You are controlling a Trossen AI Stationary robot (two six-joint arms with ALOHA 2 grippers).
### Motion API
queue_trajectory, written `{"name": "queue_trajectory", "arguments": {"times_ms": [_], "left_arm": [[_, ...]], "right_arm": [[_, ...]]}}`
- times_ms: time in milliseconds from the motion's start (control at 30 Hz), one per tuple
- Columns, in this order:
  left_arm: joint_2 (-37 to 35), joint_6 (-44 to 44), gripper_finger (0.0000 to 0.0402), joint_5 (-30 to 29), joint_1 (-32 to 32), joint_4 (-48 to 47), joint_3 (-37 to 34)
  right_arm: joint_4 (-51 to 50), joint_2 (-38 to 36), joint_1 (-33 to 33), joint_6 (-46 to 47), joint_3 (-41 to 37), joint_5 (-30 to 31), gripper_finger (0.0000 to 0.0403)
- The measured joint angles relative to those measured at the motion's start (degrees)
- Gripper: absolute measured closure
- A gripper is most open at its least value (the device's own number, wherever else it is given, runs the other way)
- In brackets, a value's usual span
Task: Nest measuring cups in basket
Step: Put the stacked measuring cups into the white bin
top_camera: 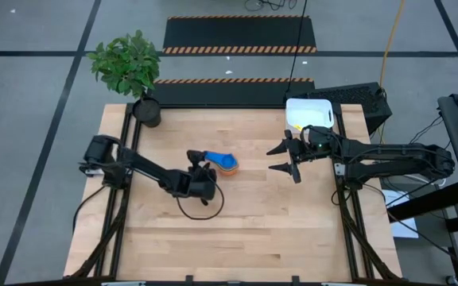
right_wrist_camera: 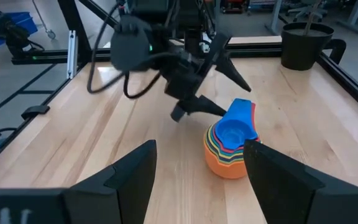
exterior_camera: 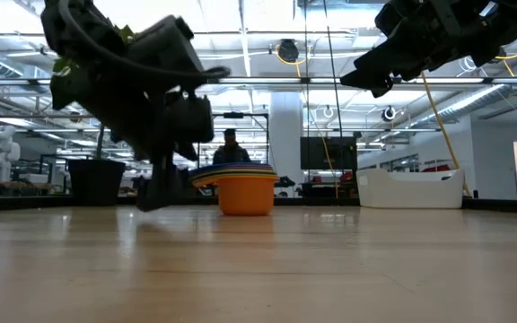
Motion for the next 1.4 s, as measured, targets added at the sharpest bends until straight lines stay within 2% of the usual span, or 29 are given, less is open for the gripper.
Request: {"name": "queue_trajectory", "arguments": {"times_ms": [267,633,867,1133,1333,1400], "left_arm": [[3.2,-3.1,0.0032,-6.3,1.5,1.4,0.1],[3.1,-5.9,0.0033,-3.0,6.3,1.6,0.1],[3.1,-6.4,0.0096,1.8,7.9,4.3,0.1],[3.2,-5.9,0.0215,2.6,7.9,7.2,0.0],[3.2,-5.9,0.0321,3.6,7.7,7.5,0.0],[3.2,-5.9,0.0323,3.6,7.6,7.5,0.0]], "right_arm": [[0.0,0.0,0.0,-0.3,0.0,0.0,0.0167],[0.0,0.0,0.0,-0.4,0.0,0.0,0.0167],[0.0,0.0,0.0,-0.4,0.0,0.0,0.0167],[0.0,0.0,0.0,-0.4,0.0,0.0,0.0167],[0.0,0.0,0.0,-0.4,0.0,0.1,0.0167],[0.0,0.0,0.0,-0.4,0.0,0.1,0.0167]]}}
